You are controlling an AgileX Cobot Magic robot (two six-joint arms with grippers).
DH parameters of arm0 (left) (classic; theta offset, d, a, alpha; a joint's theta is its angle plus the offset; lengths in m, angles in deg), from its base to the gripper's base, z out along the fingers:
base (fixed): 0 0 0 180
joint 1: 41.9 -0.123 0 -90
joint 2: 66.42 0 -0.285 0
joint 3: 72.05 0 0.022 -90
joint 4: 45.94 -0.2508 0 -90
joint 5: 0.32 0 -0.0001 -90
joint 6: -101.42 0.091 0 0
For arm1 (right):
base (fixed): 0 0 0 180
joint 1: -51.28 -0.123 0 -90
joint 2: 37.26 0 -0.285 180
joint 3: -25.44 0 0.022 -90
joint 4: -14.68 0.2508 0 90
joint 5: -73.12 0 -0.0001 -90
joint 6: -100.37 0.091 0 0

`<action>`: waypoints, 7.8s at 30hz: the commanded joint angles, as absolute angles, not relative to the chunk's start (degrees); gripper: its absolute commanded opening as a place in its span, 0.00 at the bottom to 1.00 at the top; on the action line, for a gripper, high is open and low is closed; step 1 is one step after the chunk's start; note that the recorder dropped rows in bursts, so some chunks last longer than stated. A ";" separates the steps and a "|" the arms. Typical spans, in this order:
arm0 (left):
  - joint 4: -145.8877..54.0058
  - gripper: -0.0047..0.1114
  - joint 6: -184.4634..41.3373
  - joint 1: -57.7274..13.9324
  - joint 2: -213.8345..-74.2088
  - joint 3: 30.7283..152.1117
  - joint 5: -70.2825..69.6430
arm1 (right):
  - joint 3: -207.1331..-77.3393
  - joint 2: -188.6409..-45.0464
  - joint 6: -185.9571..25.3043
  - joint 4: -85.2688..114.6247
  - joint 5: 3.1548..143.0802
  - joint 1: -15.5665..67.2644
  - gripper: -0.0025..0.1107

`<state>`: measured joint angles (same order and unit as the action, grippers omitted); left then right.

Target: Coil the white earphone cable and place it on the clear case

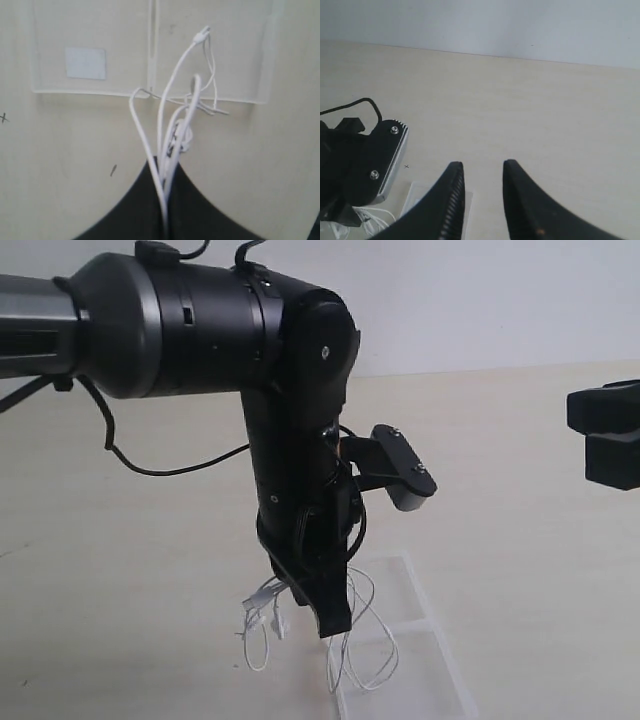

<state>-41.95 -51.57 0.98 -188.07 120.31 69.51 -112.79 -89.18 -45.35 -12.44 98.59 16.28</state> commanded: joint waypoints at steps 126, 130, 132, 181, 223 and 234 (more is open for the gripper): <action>-30.24 0.04 -54.51 6.58 -198.42 127.97 61.63 | -112.45 -89.06 -2.62 -45.11 111.85 16.62 0.26; -30.34 0.04 -54.51 6.58 -198.92 127.97 59.46 | -112.45 -89.19 -2.62 -45.11 111.52 16.62 0.26; -30.34 0.04 -54.12 6.58 -199.06 127.97 59.30 | -112.45 -89.19 -2.62 -45.11 111.28 16.62 0.26; -36.41 0.53 -55.43 6.58 -202.67 127.97 63.36 | -112.45 -89.19 -2.71 -45.11 110.85 16.62 0.26; -34.82 0.68 -53.29 6.05 -199.38 128.16 65.98 | -110.41 -89.19 -2.12 -45.79 106.59 16.62 0.26; -37.06 0.78 -55.89 6.05 -199.38 128.16 63.84 | -110.40 -89.27 -1.87 -47.38 105.56 16.62 0.26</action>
